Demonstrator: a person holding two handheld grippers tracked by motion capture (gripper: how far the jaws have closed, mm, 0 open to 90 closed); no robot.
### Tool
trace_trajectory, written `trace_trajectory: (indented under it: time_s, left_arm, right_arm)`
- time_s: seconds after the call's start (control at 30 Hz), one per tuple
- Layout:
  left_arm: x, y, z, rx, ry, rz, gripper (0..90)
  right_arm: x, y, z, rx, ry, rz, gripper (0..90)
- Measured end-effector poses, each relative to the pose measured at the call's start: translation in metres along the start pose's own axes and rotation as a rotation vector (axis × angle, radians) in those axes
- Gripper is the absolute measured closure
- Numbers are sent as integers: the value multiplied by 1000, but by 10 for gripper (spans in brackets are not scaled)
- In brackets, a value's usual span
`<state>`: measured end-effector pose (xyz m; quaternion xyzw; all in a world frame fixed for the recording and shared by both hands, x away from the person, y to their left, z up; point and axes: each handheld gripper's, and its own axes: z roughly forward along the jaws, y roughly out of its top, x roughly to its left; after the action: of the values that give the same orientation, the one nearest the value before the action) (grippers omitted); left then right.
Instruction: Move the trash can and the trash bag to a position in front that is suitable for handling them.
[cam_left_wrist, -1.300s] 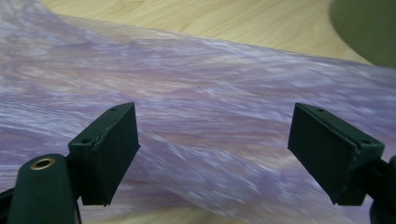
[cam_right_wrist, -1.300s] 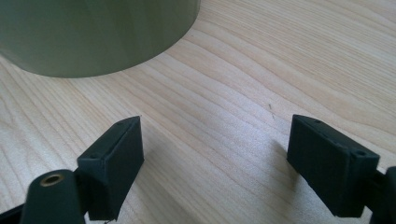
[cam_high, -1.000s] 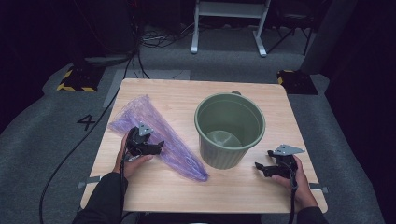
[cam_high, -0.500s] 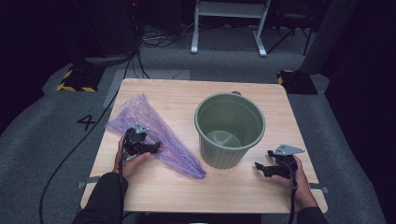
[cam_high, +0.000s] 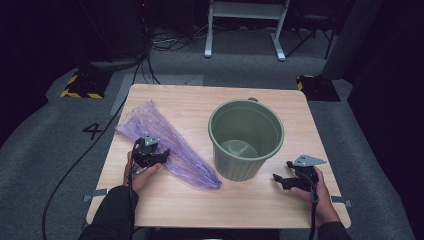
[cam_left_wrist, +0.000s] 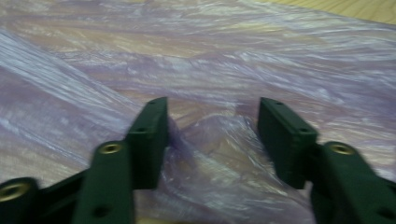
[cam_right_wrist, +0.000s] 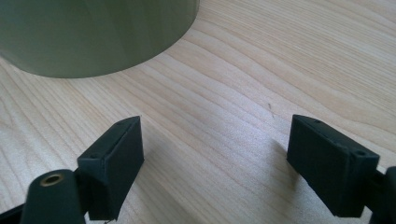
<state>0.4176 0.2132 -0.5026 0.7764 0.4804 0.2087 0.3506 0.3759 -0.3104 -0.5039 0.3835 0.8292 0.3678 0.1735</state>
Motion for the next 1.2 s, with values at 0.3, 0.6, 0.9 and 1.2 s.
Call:
trace_trajectory:
  time_s: [0.3, 0.6, 0.9, 1.2]
  left_arm:
    - [-1, -1, -1, -9, -43, 14, 837]
    - [-2, -1, -3, -32, -77, 24, 880]
    - [0, 1, -8, -93, -92, 6, 885]
    - [11, 5, -20, -171, -97, -35, 888]
  right_arm:
    - [0, 0, 0, 0, 0, 0, 185]
    - [0, 0, 0, 0, 0, 0, 185]
    - [0, 0, 0, 0, 0, 0, 185]
    - [0, 0, 0, 0, 2, 0, 184]
